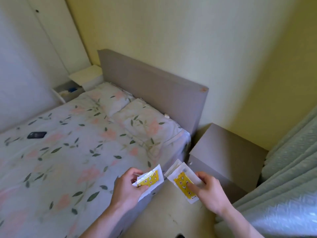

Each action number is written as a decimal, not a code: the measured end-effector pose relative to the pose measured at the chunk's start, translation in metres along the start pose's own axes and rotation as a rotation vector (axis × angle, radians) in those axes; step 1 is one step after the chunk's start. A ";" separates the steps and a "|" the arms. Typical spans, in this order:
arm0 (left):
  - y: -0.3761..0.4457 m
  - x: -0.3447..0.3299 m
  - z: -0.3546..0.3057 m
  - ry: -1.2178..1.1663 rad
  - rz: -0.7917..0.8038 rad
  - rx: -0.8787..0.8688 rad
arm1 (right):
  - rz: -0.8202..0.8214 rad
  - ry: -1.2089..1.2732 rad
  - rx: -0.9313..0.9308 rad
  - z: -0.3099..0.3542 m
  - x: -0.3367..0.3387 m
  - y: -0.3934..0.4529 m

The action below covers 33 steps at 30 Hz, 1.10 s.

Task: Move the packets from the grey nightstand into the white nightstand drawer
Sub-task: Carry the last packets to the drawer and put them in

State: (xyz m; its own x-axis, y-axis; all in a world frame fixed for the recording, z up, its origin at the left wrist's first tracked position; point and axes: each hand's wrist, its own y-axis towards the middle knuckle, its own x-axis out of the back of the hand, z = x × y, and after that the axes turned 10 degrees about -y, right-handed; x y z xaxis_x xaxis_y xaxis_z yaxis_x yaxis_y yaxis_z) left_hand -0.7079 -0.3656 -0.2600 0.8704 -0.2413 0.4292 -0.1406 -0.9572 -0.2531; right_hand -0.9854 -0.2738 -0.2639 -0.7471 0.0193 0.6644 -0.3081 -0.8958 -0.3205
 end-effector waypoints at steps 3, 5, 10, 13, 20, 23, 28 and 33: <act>-0.051 0.058 0.040 -0.014 -0.070 0.019 | 0.040 -0.053 0.070 0.036 -0.047 -0.035; -0.088 0.098 0.072 -0.024 -0.121 0.036 | 0.070 -0.090 0.125 0.062 -0.085 -0.063; -0.186 0.195 0.149 -0.052 -0.229 0.084 | 0.134 -0.078 0.255 0.127 -0.186 -0.145; -0.239 0.244 0.182 -0.067 -0.294 0.120 | 0.202 -0.075 0.316 0.160 -0.237 -0.193; -0.318 0.347 0.239 -0.145 -0.447 0.141 | 0.321 -0.115 0.382 0.225 -0.329 -0.255; -0.340 0.390 0.265 -0.177 -0.494 0.146 | 0.356 -0.148 0.426 0.260 -0.370 -0.268; -0.371 0.473 0.312 -0.195 -0.551 0.184 | 0.433 -0.147 0.463 0.328 -0.454 -0.291; -0.397 0.580 0.362 -0.189 -0.600 0.217 | 0.479 -0.105 0.492 0.405 -0.552 -0.321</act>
State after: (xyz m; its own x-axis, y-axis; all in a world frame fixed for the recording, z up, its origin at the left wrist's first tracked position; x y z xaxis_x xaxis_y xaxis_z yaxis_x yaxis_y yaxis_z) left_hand 0.0237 -0.0674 -0.2244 0.8386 0.3744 0.3958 0.4751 -0.8581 -0.1950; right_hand -0.2357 -0.1763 -0.2544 -0.6656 -0.4497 0.5956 0.3632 -0.8924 -0.2679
